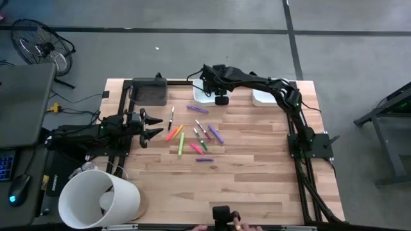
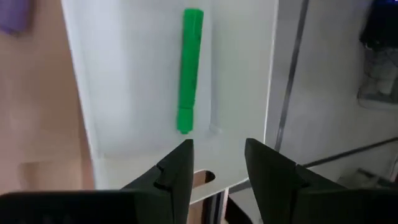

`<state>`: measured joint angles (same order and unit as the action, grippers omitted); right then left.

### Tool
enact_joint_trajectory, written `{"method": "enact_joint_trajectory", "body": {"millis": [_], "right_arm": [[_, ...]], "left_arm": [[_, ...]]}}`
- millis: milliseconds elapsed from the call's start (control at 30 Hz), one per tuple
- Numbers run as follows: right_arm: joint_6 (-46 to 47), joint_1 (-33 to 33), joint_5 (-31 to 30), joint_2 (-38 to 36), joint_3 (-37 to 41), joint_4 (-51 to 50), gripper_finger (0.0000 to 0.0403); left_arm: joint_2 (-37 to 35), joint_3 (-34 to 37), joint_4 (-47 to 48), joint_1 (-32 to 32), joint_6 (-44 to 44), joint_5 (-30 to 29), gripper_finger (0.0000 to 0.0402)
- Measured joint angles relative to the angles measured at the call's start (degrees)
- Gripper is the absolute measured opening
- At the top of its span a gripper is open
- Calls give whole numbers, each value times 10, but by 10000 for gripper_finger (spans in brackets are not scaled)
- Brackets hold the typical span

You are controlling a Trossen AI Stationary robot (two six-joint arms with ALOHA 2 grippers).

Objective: Pick & Place Markers
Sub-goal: Put the bottom violet highlighter pen into the left white bin

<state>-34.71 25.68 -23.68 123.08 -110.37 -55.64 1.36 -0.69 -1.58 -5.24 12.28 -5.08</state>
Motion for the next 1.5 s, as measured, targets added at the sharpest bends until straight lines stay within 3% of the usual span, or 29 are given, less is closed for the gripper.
{"method": "enact_joint_trajectory", "body": {"millis": [100, 333, 633, 867, 1067, 1500], "right_arm": [[57, -11, 9, -16, 0, -19, 133], [249, -48, 94, -45, 0, -78, 135], [441, -115, 110, -45, 0, -132, 136], [526, -155, 185, -45, 16, -152, 136], [585, -174, 241, -45, 82, -123, 136], [648, -190, 259, -44, 194, 14, 143]], "left_arm": [[0, 0, 0, 0, 0, 0, 211], [0, 0, 0, 0, 0, 0, 211], [0, 0, 0, 0, 0, 0, 211], [0, 0, 0, 0, 0, 0, 211], [0, 0, 0, 0, 0, 0, 211], [0, 0, 0, 0, 0, 0, 211]]}}
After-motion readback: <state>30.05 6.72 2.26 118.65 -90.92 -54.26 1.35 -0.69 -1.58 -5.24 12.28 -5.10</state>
